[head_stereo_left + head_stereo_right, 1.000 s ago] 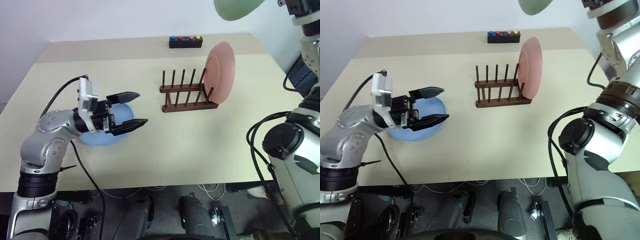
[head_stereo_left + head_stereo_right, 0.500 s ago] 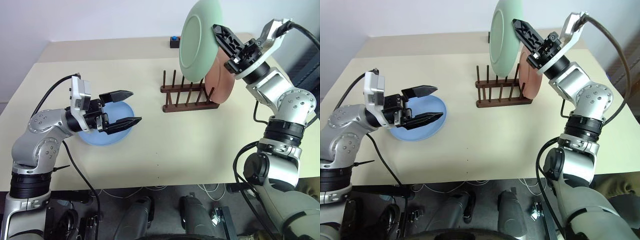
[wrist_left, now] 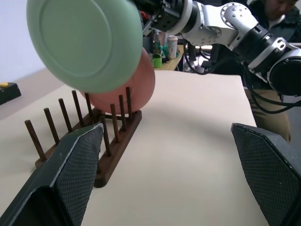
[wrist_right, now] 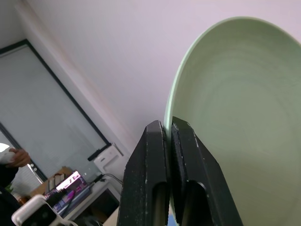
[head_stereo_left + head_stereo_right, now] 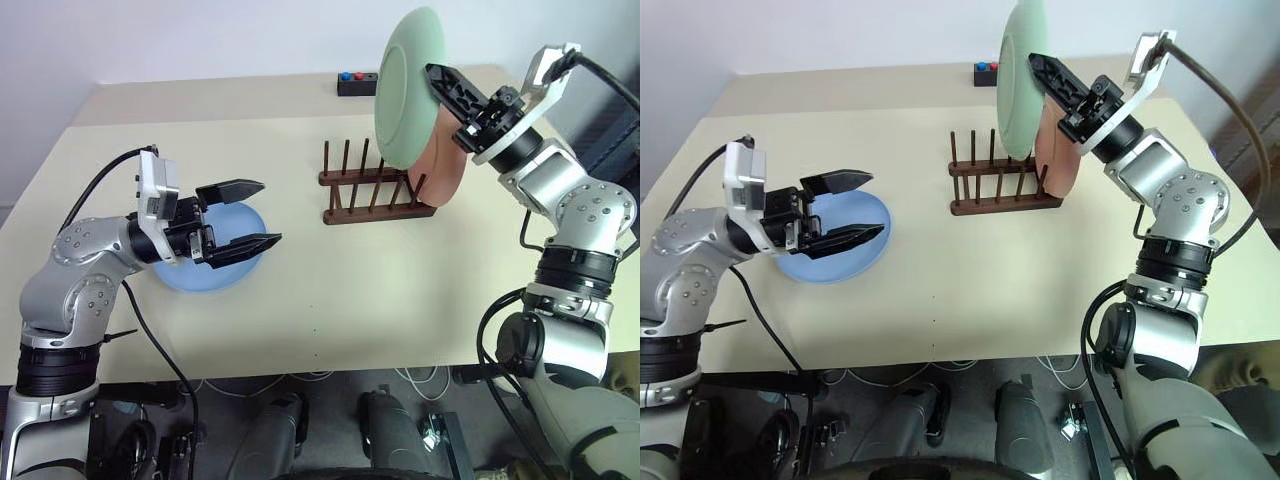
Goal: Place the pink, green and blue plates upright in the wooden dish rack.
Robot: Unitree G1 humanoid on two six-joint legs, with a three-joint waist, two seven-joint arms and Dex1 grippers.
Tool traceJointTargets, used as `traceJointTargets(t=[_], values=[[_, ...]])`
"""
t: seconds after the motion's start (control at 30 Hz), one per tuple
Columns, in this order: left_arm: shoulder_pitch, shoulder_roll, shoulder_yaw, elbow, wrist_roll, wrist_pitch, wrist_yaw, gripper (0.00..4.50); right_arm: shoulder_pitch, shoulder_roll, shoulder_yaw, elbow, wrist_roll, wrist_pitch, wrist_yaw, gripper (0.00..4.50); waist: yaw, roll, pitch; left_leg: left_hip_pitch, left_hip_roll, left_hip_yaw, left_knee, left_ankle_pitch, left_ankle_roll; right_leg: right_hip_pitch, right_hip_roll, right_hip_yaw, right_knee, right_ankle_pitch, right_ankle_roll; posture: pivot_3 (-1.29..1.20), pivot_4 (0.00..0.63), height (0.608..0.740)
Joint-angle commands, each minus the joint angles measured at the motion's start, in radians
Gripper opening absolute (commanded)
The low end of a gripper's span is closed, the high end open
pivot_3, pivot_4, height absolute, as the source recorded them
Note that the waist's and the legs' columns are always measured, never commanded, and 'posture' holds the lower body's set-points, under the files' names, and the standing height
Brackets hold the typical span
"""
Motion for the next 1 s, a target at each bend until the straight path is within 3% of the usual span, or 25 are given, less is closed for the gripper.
traceJointTargets(t=[0.03,0.73,0.83,1.0], values=[[-0.017,0.006,0.029,-0.008,-0.010,-0.019,0.001,4.50,-0.010,-0.007,-0.002,-0.042,0.008,-0.012,0.011,0.03,0.001,0.000,0.000,0.000,0.000,0.000,0.000,0.000,0.000,0.000,0.000,0.000,0.000,0.000,0.000,0.00,0.150,0.740],[-0.017,0.006,0.030,-0.022,-0.017,-0.014,0.004,4.50,0.096,-0.002,0.096,-0.114,-0.092,-0.078,0.065,0.03,0.001,0.000,0.000,0.000,0.000,0.000,0.000,0.000,0.000,0.000,0.000,0.000,0.000,0.000,0.000,0.00,0.150,0.740],[-0.017,0.006,0.027,-0.020,-0.016,-0.014,0.004,4.50,0.098,-0.004,0.100,-0.125,-0.088,-0.077,0.083,0.93,0.000,0.000,0.000,0.000,0.000,0.000,0.000,0.000,0.000,0.000,0.000,0.000,0.000,0.000,0.000,0.00,0.150,0.740],[-0.013,0.004,0.026,-0.022,-0.018,-0.011,0.004,4.50,0.087,-0.008,0.100,-0.128,-0.099,-0.085,0.082,3.34,0.002,0.000,0.000,0.000,0.000,0.000,0.000,0.000,0.000,0.000,0.000,0.000,0.000,0.000,0.000,0.00,0.150,0.740]])
